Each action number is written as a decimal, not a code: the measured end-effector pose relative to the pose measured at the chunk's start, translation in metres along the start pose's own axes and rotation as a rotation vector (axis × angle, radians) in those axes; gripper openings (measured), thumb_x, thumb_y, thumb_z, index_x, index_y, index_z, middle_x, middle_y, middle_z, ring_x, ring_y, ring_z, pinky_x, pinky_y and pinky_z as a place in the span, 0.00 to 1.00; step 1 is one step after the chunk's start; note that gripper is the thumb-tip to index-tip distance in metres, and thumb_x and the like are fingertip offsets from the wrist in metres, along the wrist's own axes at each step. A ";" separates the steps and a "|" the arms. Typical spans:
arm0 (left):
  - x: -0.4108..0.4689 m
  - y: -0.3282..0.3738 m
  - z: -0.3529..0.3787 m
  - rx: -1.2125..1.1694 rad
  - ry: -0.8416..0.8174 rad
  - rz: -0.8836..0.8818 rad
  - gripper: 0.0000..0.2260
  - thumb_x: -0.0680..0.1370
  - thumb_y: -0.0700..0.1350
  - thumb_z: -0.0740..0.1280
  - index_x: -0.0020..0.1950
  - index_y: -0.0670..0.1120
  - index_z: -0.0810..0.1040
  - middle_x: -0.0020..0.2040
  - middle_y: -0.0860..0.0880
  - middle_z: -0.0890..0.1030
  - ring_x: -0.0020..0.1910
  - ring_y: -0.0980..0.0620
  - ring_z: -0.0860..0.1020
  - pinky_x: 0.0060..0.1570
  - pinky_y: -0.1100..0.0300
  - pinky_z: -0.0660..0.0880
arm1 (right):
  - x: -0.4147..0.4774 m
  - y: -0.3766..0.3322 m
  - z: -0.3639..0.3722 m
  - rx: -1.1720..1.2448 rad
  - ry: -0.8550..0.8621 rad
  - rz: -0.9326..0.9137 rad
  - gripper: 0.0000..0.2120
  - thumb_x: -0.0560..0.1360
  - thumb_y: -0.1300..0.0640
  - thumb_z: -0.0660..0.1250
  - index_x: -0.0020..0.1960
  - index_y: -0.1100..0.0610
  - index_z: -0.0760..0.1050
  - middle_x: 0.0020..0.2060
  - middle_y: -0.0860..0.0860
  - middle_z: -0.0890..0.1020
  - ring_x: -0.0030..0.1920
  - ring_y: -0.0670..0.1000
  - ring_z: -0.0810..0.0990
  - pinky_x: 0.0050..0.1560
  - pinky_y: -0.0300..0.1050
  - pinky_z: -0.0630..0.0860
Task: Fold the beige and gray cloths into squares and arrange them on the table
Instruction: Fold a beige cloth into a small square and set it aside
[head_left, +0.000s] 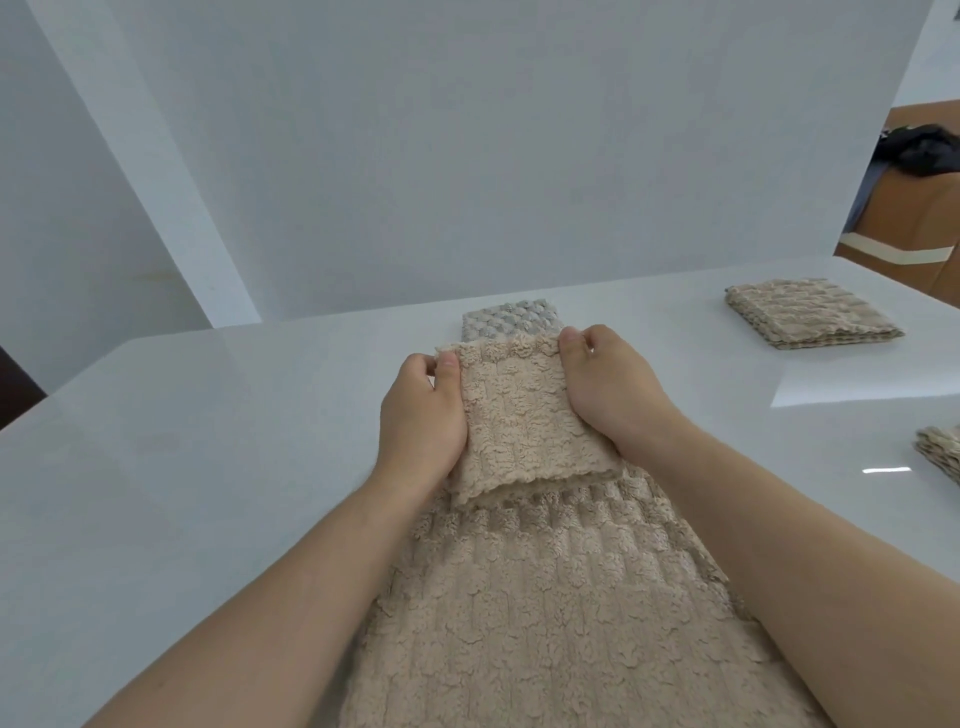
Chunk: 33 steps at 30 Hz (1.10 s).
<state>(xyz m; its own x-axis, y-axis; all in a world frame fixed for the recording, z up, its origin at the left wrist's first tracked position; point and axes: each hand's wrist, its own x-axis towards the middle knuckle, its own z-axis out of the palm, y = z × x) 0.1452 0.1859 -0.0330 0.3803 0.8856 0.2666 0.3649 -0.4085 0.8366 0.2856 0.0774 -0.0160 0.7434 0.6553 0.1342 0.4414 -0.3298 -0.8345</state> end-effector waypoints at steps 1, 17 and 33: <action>0.002 -0.002 0.000 -0.002 -0.013 -0.025 0.17 0.85 0.56 0.56 0.58 0.45 0.76 0.51 0.50 0.80 0.53 0.48 0.77 0.52 0.54 0.71 | 0.000 0.000 0.002 -0.008 -0.013 0.023 0.18 0.85 0.42 0.50 0.57 0.55 0.70 0.39 0.46 0.74 0.38 0.42 0.70 0.36 0.44 0.65; 0.031 -0.022 -0.036 -0.123 -0.172 -0.245 0.20 0.83 0.59 0.60 0.68 0.48 0.68 0.56 0.49 0.79 0.54 0.49 0.78 0.57 0.52 0.76 | -0.010 -0.029 0.015 0.218 -0.328 0.145 0.20 0.79 0.61 0.66 0.63 0.43 0.63 0.38 0.57 0.80 0.34 0.56 0.80 0.37 0.56 0.82; 0.112 -0.127 -0.186 -0.089 -0.289 -0.262 0.19 0.79 0.36 0.67 0.64 0.56 0.78 0.49 0.50 0.78 0.36 0.52 0.77 0.33 0.62 0.73 | 0.045 -0.132 0.197 0.206 -0.706 0.186 0.25 0.73 0.67 0.73 0.66 0.52 0.73 0.55 0.56 0.82 0.42 0.54 0.84 0.36 0.45 0.82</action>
<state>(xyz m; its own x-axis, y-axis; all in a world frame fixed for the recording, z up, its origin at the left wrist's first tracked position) -0.0169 0.3786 -0.0201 0.5123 0.8534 -0.0962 0.4110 -0.1453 0.9000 0.1617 0.2850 -0.0050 0.2680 0.9033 -0.3351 0.1859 -0.3898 -0.9019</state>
